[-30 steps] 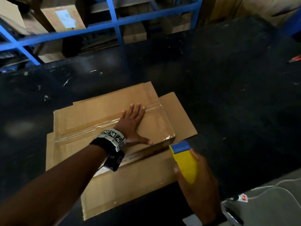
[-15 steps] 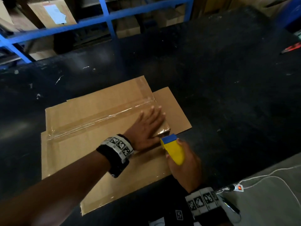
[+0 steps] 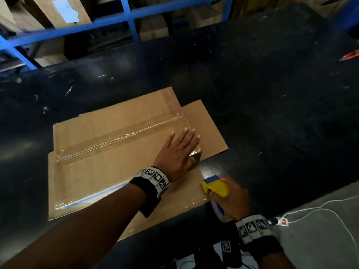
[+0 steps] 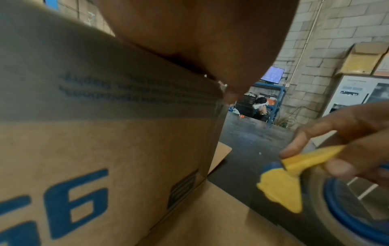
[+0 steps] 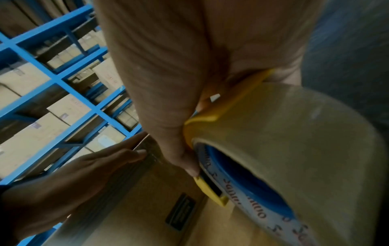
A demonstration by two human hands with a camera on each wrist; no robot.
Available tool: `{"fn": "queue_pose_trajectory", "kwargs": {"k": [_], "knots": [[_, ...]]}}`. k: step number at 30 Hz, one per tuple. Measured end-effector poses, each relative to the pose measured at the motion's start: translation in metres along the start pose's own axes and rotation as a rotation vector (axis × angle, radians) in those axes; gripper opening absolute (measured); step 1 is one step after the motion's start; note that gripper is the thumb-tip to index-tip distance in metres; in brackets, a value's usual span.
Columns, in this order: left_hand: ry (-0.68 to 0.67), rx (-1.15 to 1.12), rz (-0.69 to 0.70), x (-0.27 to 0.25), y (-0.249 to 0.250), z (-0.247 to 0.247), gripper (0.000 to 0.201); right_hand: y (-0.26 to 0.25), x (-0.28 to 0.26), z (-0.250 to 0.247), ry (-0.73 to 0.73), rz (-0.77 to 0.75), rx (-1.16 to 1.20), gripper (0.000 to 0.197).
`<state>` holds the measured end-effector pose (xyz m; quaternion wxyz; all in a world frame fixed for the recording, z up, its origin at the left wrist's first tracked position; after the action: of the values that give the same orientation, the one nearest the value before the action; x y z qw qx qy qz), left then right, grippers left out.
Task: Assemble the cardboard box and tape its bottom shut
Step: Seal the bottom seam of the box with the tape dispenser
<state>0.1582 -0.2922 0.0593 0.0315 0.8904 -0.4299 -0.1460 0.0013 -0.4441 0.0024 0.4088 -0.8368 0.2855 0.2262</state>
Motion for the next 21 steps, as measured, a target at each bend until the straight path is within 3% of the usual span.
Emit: {"fn": "queue_pose_trajectory", "kwargs": {"k": [6, 9, 11, 14, 16, 21], "knots": [[0.009, 0.007, -0.013, 0.0, 0.004, 0.0, 0.079, 0.0, -0.02, -0.008, 0.03, -0.076, 0.137, 0.043], [0.038, -0.17, 0.005, -0.008, -0.002, -0.006, 0.081, -0.023, -0.037, -0.014, 0.07, -0.217, 0.142, 0.051], [0.115, -0.342, -0.018, -0.028, -0.015, -0.017, 0.078, -0.042, -0.047, -0.018, 0.087, -0.296, 0.182, 0.051], [0.351, -0.448, -0.093, -0.085, -0.05, -0.034, 0.065, -0.078, -0.06, -0.017, 0.11, -0.381, 0.258, 0.058], [0.451, -0.494, -0.206, -0.132, -0.084, -0.034, 0.06, -0.104, -0.066, -0.011, 0.123, -0.488, 0.276, 0.062], [0.466, -0.47, -0.704, -0.261, -0.171, -0.015, 0.068, -0.18, -0.076, 0.023, 0.061, -0.722, 0.329, 0.058]]}}
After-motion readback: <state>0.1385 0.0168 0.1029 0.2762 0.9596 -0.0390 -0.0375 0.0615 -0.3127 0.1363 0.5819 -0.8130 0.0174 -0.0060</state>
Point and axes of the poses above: each hand's wrist, its own x-axis towards the middle knuckle, its own z-axis out of the palm, y = z × x, the point moved 8 cm from there along x, towards the middle knuckle, and after that the axes turned 8 degrees about -y, right-handed, at the moved point
